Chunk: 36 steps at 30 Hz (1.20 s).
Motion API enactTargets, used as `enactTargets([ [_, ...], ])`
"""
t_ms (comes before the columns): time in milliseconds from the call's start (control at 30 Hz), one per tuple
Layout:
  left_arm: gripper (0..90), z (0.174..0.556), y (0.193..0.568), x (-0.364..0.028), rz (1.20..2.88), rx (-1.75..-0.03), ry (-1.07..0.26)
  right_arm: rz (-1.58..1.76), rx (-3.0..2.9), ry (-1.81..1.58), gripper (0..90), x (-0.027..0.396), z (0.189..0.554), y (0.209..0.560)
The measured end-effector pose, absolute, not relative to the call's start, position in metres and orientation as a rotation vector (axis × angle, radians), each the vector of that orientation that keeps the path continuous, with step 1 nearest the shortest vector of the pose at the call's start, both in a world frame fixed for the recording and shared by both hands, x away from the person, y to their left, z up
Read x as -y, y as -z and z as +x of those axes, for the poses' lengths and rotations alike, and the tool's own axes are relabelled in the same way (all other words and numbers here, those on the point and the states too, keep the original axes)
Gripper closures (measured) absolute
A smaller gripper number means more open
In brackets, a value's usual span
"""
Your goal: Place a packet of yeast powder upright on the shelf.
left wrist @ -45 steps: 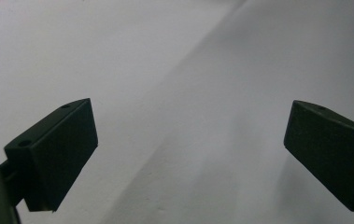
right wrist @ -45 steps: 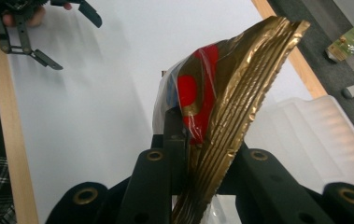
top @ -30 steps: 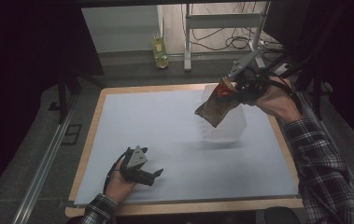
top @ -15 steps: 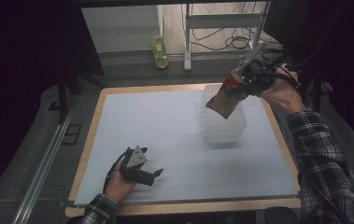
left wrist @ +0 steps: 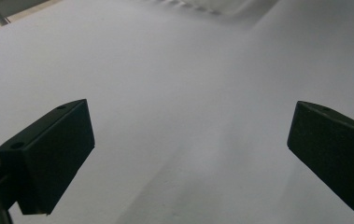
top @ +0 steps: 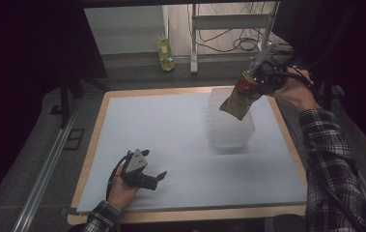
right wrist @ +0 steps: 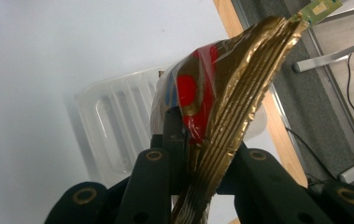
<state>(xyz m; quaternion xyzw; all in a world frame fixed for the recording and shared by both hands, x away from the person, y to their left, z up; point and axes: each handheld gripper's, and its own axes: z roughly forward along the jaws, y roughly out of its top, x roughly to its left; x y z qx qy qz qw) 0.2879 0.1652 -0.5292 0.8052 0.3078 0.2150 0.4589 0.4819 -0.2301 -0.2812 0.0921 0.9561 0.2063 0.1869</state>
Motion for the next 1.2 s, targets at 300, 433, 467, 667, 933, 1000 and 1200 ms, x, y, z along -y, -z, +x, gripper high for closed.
enactTargets([
  [300,0.1,0.288,0.529,-0.17,1.948,-0.774,-0.526,0.19,-2.731,-0.546,78.9,0.229,0.493,0.292],
  [433,0.1,0.289,0.529,-0.169,1.95,-0.775,-0.524,0.171,-2.752,-0.538,79.0,0.232,0.496,0.3],
  [467,0.1,0.289,0.529,-0.169,1.95,-0.775,-0.524,0.171,-2.752,-0.538,79.0,0.232,0.496,0.3],
  [667,0.1,0.289,0.529,-0.169,1.951,-0.78,-0.524,0.138,-2.768,-0.546,79.0,0.235,0.5,0.307],
  [933,0.1,0.289,0.529,-0.169,1.957,-0.776,-0.523,0.033,-2.8,-0.557,79.3,0.228,0.501,0.311],
  [1000,0.2,0.289,0.529,-0.17,1.959,-0.775,-0.526,0.016,-2.811,-0.56,79.4,0.228,0.498,0.31],
  [1200,0.2,0.289,0.53,-0.169,1.965,-0.774,-0.527,-0.024,-2.839,-0.586,79.5,0.231,0.495,0.306],
])
